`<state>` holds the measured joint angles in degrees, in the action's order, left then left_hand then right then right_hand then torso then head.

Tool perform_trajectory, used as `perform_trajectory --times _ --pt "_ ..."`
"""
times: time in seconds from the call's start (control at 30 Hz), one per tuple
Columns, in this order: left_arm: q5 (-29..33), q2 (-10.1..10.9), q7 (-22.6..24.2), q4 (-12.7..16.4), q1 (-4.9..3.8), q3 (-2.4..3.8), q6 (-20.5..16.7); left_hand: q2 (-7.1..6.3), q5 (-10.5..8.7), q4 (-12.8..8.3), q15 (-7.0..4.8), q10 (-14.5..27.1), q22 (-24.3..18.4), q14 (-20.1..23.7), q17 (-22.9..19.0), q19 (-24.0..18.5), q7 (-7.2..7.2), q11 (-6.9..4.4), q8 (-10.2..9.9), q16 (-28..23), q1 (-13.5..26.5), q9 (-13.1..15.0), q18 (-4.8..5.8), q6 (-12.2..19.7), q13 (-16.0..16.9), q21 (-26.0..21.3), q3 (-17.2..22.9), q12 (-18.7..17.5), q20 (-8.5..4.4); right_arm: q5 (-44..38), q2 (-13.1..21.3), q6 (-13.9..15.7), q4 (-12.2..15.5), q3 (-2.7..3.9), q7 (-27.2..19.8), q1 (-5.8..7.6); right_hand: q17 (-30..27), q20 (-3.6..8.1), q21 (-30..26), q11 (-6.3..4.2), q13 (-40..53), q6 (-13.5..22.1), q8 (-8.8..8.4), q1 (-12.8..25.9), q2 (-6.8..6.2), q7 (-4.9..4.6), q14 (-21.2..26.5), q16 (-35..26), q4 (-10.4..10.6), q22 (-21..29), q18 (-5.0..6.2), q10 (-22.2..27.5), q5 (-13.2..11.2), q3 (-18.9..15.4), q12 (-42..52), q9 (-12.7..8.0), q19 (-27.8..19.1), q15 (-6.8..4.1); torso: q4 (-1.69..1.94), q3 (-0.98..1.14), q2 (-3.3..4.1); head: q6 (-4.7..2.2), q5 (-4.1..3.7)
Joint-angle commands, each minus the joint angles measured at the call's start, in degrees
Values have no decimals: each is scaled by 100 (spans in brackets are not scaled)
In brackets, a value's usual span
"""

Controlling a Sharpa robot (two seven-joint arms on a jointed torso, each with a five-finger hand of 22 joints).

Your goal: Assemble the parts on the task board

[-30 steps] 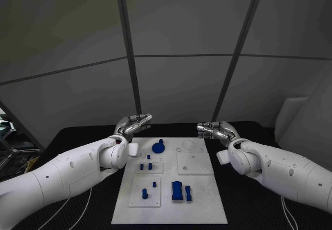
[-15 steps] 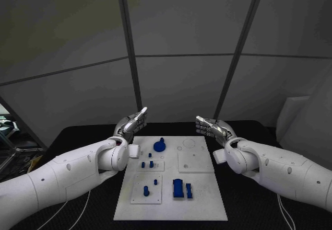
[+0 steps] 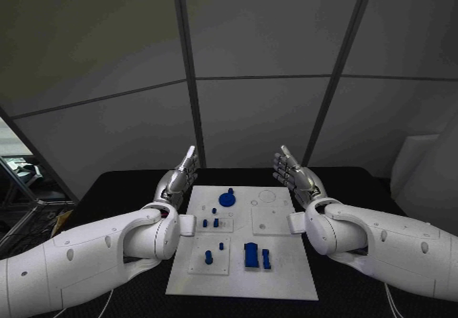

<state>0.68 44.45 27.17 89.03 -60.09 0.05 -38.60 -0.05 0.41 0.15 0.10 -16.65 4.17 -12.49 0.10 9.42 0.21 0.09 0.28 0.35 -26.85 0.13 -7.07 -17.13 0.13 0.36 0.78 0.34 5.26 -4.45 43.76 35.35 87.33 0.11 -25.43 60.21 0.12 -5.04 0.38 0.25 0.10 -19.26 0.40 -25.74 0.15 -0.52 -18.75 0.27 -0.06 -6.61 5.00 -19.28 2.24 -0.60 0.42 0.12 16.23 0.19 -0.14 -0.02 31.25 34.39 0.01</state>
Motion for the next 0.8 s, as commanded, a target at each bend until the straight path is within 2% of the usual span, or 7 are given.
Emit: perform_trajectory --times 0.03,0.13,0.17,0.37,0.4,0.67,0.8 --pt "-68 24 262 92 -7 -5 -551 5 -41 -15 -10 533 -417 399 -10 -307 -21 -9 -28 -35 857 -13 213 545 -13 -36 -78 -34 -526 416 67 814 197 -7 -414 0 -12 504 -38 -25 -10 612 -40 820 -15 52 599 -27 6 210 -500 616 -224 60 -42 -12 -517 -19 14 2 -6 -2 -1" --pt "-68 24 262 93 -7 -5 -552 5 -41 -15 -10 645 -417 481 -10 -387 -21 -9 -28 -35 1036 -13 211 664 -13 -36 -78 -34 -526 443 91 873 258 -11 -435 -5 -12 504 -38 -25 -10 733 -40 979 -15 52 713 -27 6 251 -500 734 -224 60 -42 -12 -615 -19 14 2 -6 -2 -1" --pt "-68 24 262 93 -7 -5 -552 5 -41 -15 -10 678 -417 506 -10 -399 -21 -9 -28 -35 1089 -13 213 693 -13 -36 -78 -34 -526 445 93 877 262 -11 -436 -5 -12 504 -38 -25 -10 778 -40 1040 -15 52 756 -27 6 661 -500 779 -224 60 -42 -12 -651 -19 14 2 -6 -2 -1" --pt "-68 24 262 93 -7 -5 -552 5 -41 -15 -10 907 -417 681 -10 -527 -21 -9 -28 -35 1457 -13 213 931 -13 -36 -78 -34 -526 445 93 877 262 -11 -436 -5 -12 504 -38 -25 -10 1041 -40 1391 -15 52 1016 -27 6 661 -500 1043 -224 60 -42 -12 -872 -19 14 2 -6 -2 -1" --pt "-68 24 262 93 -7 -5 -552 5 -41 -15 -10 937 -417 699 -10 -942 -21 -9 -28 -35 1506 -13 212 958 -13 -36 -78 -34 -526 445 93 877 262 -11 -436 -5 -12 504 -38 -25 -10 1078 -40 1437 -15 52 1046 -27 6 661 -500 1079 -224 60 -42 -12 -893 -19 14 2 -6 -2 -1" --pt "-68 24 262 93 -7 -5 -552 5 -41 -15 -10 1141 -417 836 -10 -942 -21 -9 -28 -35 1837 -13 211 1161 -13 -36 -78 -34 -526 445 93 877 262 -11 -436 -5 -12 504 -38 -25 -10 1316 -40 1753 -15 52 1277 -27 6 661 -500 1312 -224 60 -42 -12 -1099 -19 14 2 -6 -2 -1" --pt "-68 24 262 93 -7 -5 -552 5 -41 -15 -10 1200 -417 1249 -10 -942 -21 -9 -28 -35 1963 -13 212 1242 -13 -36 -78 -34 -526 445 93 877 262 -11 -436 -5 -12 504 -38 -25 -10 1400 -40 1873 -15 52 1361 -27 6 661 -500 1395 -224 60 -42 -12 -1165 -19 14 2 -6 -2 -1"
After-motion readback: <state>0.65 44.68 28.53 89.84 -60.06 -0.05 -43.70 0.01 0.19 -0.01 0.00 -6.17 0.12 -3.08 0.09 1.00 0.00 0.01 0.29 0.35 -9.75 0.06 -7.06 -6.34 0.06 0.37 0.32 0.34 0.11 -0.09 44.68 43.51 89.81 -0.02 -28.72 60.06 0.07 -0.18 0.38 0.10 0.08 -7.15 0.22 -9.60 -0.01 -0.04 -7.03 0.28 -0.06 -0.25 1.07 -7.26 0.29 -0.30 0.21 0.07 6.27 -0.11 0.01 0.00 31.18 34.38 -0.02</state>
